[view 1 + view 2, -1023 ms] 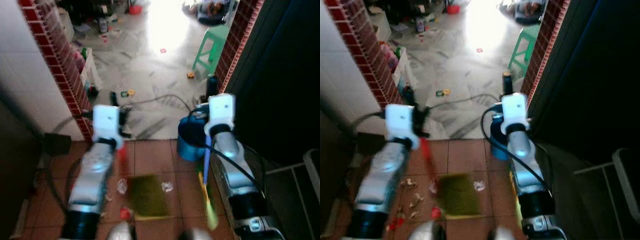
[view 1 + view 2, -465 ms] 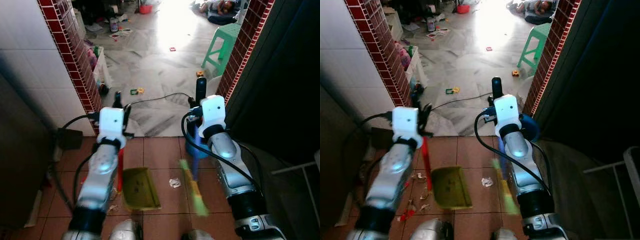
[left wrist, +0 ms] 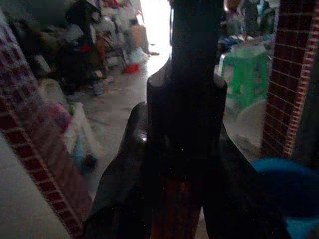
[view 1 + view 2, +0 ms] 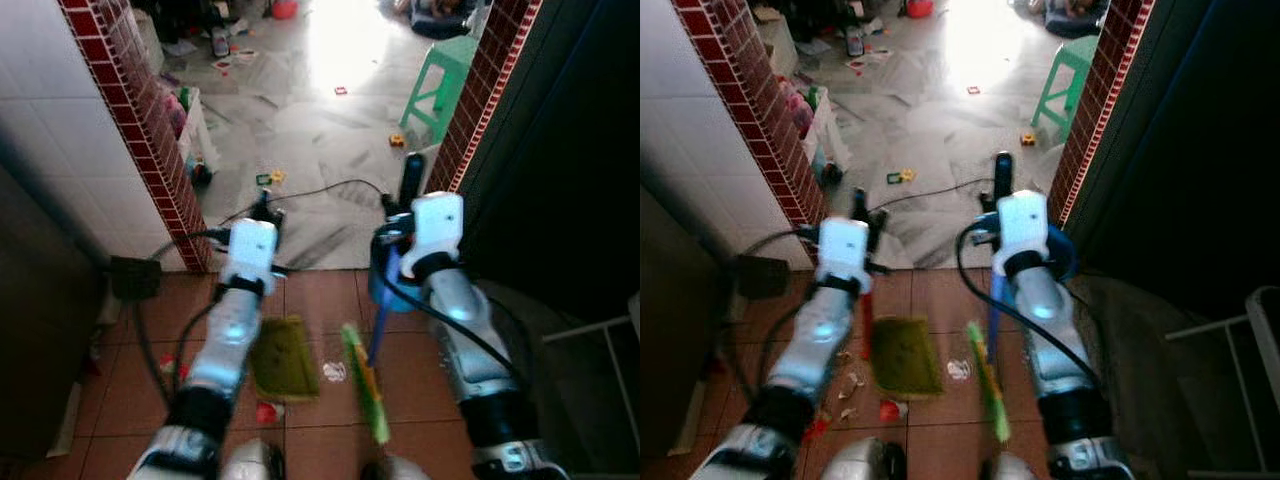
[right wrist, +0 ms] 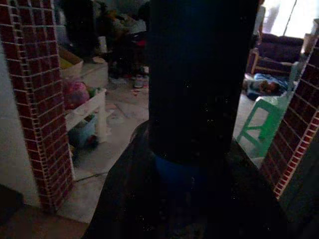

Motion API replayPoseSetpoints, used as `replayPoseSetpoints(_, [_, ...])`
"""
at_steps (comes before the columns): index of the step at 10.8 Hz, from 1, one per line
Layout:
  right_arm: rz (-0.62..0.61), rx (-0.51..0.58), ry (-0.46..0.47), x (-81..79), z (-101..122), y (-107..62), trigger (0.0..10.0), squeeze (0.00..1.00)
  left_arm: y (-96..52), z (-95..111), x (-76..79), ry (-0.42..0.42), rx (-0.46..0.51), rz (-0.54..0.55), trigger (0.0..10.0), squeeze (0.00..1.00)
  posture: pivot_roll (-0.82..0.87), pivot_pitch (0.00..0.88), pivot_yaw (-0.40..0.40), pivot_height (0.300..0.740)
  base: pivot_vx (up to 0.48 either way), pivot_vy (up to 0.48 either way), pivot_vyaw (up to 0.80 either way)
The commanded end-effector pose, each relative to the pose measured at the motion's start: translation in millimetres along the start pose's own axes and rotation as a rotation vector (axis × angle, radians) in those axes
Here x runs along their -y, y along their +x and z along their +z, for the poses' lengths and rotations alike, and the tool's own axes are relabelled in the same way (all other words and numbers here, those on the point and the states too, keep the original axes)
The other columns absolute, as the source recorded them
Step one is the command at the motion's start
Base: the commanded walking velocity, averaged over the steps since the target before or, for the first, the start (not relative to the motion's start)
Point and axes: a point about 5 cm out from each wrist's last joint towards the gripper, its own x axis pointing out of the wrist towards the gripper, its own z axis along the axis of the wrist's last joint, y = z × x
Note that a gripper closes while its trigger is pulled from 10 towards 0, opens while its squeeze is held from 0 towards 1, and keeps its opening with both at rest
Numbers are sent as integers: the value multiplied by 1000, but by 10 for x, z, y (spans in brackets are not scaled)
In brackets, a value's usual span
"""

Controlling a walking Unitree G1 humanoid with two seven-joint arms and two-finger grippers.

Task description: Sweep floor

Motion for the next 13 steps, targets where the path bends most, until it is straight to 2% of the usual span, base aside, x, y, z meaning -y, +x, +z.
replayPoseSetpoints(1, [-11,19,-3,36,58,-7,10000,0,55,78,60,-4,44,-19,10000,0,-79,135,28,740,0,0,0])
replayPoseSetpoints(2, [-16,13,-3,40,58,-20,10000,0,35,8,198,-31,19,-66,10000,0,-90,146,31,740,0,0,0])
replayPoseSetpoints(4, [-22,-20,11,36,23,-31,10000,0,0,-64,289,-26,-1,-86,10000,0,-94,150,32,740,0,0,0])
replayPoseSetpoints(6, [15,-93,225,-34,-26,-31,10000,0,-14,-151,300,-12,-10,-82,10000,0,-104,148,31,740,0,0,0])
replayPoseSetpoints(7, [12,-103,273,-11,-17,-21,10000,0,2,-148,302,-11,-11,-81,10000,0,-107,142,29,740,0,0,0])
replayPoseSetpoints(8, [38,-73,331,13,89,28,10000,0,24,-151,305,-8,-17,-79,10000,0,-115,132,29,740,0,0,0])
replayPoseSetpoints(10, [77,-39,369,62,246,86,10000,0,57,-146,321,-12,-15,-77,10000,0,-123,120,28,740,0,0,0])
replayPoseSetpoints(11, [152,28,377,70,460,133,10000,0,68,-149,334,-22,-24,-80,10000,0,-127,111,28,740,0,0,0])
replayPoseSetpoints(12, [246,79,337,50,651,155,10000,0,84,-147,343,-24,-29,-82,10000,0,-135,99,29,740,0,0,0])
replayPoseSetpoints(13, [296,102,304,40,735,158,10000,0,91,-148,350,-22,-32,-84,10000,0,-139,94,27,740,0,0,0])
